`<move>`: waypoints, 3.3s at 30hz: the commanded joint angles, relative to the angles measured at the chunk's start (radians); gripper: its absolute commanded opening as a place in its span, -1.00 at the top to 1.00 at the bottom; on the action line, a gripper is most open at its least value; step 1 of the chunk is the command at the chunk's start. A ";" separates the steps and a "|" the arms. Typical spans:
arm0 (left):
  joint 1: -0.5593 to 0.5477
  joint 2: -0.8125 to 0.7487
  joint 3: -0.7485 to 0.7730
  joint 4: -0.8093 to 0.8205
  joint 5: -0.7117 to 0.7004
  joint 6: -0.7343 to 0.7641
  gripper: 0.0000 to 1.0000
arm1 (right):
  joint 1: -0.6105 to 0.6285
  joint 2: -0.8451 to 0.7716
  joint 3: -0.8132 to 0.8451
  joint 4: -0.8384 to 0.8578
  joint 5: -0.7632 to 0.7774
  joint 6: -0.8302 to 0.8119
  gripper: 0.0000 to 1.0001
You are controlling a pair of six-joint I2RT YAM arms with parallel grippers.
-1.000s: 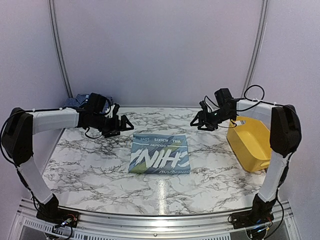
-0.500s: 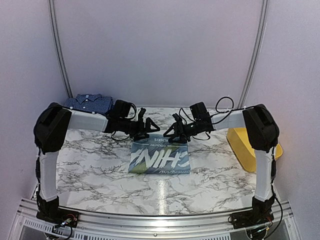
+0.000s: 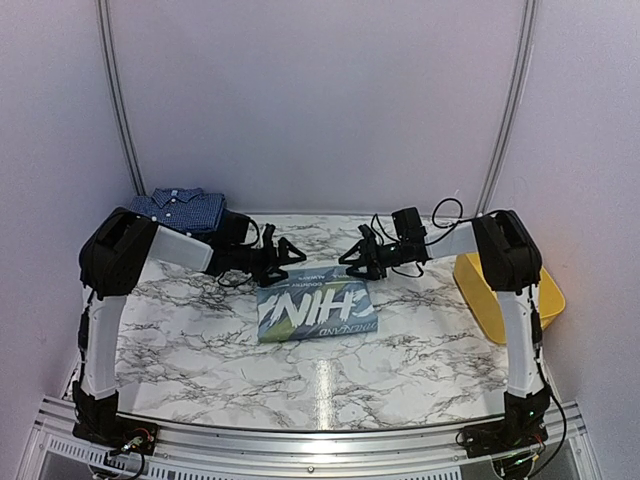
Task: Fold and stack the mixed laundry pile
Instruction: Smooth out the square-folded T-shirt at the center of the board, then pick up the square-folded T-shirt from the center of the board.
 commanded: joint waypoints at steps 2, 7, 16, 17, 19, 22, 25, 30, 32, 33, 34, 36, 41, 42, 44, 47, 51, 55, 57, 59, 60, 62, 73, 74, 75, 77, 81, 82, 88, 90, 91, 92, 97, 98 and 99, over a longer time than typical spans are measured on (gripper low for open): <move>0.029 -0.208 -0.144 -0.039 0.001 0.035 -0.98 | 0.000 -0.230 -0.055 -0.064 0.022 -0.002 -0.21; -0.061 -0.437 -0.339 -0.039 0.018 0.014 -0.98 | 0.042 -0.425 -0.227 -0.095 0.014 0.004 -0.23; -0.271 -0.498 -0.489 0.036 -0.041 -0.082 -0.98 | 0.259 -0.421 -0.450 0.232 0.000 0.237 -0.23; -0.270 -0.486 -0.510 0.080 -0.045 -0.100 -0.98 | 0.270 -0.396 -0.455 0.265 -0.002 0.256 -0.23; -0.261 -0.457 -0.549 0.156 -0.055 -0.123 -0.98 | 0.275 -0.352 -0.476 0.328 -0.008 0.285 -0.23; -0.237 -0.387 -0.577 0.267 -0.031 -0.169 -0.98 | 0.260 -0.293 -0.508 0.366 -0.007 0.287 -0.22; -0.212 -0.317 -0.639 0.425 -0.007 -0.256 -0.98 | 0.240 -0.249 -0.578 0.408 -0.002 0.293 -0.21; -0.198 -0.270 -0.846 0.746 -0.003 -0.438 -0.98 | 0.224 -0.260 -0.773 0.591 -0.006 0.396 -0.20; -0.195 -0.311 -0.898 0.758 -0.016 -0.440 -0.98 | 0.224 -0.290 -0.832 0.641 -0.010 0.427 -0.20; -0.190 -0.335 -0.921 0.758 -0.020 -0.437 -0.98 | 0.224 -0.310 -0.853 0.653 -0.012 0.434 -0.20; -0.183 -0.362 -0.941 0.753 -0.024 -0.434 -0.98 | 0.223 -0.333 -0.868 0.658 -0.015 0.438 -0.21; -0.166 -0.419 -0.964 0.720 -0.023 -0.415 -0.98 | 0.208 -0.389 -0.874 0.618 -0.021 0.418 -0.20; -0.154 -0.589 -0.853 0.336 -0.028 -0.198 -0.98 | 0.159 -0.509 -0.730 0.342 -0.021 0.231 -0.21; -0.151 -0.609 -0.808 0.262 -0.031 -0.150 -0.98 | 0.152 -0.516 -0.679 0.274 -0.019 0.189 -0.21; -0.140 -0.620 -0.718 0.166 -0.027 -0.085 -0.98 | 0.140 -0.502 -0.578 0.197 -0.020 0.139 -0.20; -0.100 -0.575 -0.593 0.143 -0.021 -0.069 -0.98 | 0.118 -0.417 -0.427 0.163 -0.025 0.118 -0.20; -0.047 -0.440 -0.448 0.143 -0.030 -0.055 -0.98 | 0.111 -0.223 -0.197 0.152 -0.033 0.121 -0.19; -0.011 -0.275 -0.326 0.145 -0.050 -0.063 -0.98 | 0.104 -0.043 -0.008 0.184 -0.041 0.160 -0.18; 0.005 -0.214 -0.284 0.154 -0.066 -0.066 -0.98 | 0.098 0.034 0.065 0.186 -0.040 0.169 -0.17; 0.027 -0.169 -0.268 0.176 -0.086 -0.076 -0.98 | 0.086 0.090 0.097 0.200 -0.037 0.179 -0.15; 0.039 -0.149 -0.267 0.189 -0.091 -0.083 -0.98 | 0.075 0.107 0.099 0.203 -0.024 0.178 -0.15; 0.064 -0.120 -0.274 0.208 -0.105 -0.095 -0.98 | 0.051 0.130 0.068 0.236 -0.010 0.190 -0.15; 0.145 -0.255 -0.427 0.248 -0.131 -0.032 -0.98 | -0.008 -0.055 -0.183 0.405 0.015 0.310 -0.17; 0.136 -0.311 -0.428 0.178 -0.157 0.040 -0.98 | -0.008 -0.105 -0.181 0.336 0.024 0.269 -0.16; 0.122 -0.391 -0.423 0.071 -0.193 0.118 -0.98 | -0.008 -0.150 -0.176 0.245 0.042 0.205 -0.17; 0.078 -0.482 -0.391 -0.101 -0.271 0.292 -0.98 | -0.010 -0.243 -0.183 0.089 0.089 0.083 -0.17; -0.073 -0.557 -0.273 -0.374 -0.455 0.589 -0.98 | -0.026 -0.410 -0.278 -0.099 0.154 -0.029 -0.17; -0.111 -0.559 -0.254 -0.412 -0.492 0.644 -0.98 | -0.029 -0.444 -0.304 -0.127 0.170 -0.045 -0.17; -0.318 -0.466 -0.092 -0.515 -0.640 0.877 -0.98 | -0.045 -0.565 -0.416 -0.294 0.240 -0.124 -0.17; -0.377 -0.391 -0.014 -0.556 -0.704 0.933 -0.91 | -0.060 -0.588 -0.465 -0.288 0.236 -0.113 -0.17; -0.407 -0.357 0.024 -0.567 -0.724 0.961 -0.85 | -0.068 -0.598 -0.488 -0.280 0.233 -0.105 -0.17; -0.432 -0.330 0.051 -0.569 -0.739 0.985 -0.79 | -0.076 -0.607 -0.509 -0.276 0.231 -0.099 -0.17; -0.506 -0.199 0.172 -0.569 -0.672 1.036 -0.25 | -0.104 -0.637 -0.569 -0.265 0.221 -0.077 -0.17; -0.521 -0.174 0.200 -0.569 -0.664 1.048 -0.15 | -0.106 -0.638 -0.576 -0.263 0.221 -0.074 -0.17; -0.537 -0.148 0.221 -0.569 -0.659 1.063 -0.07 | -0.107 -0.638 -0.585 -0.259 0.219 -0.071 -0.17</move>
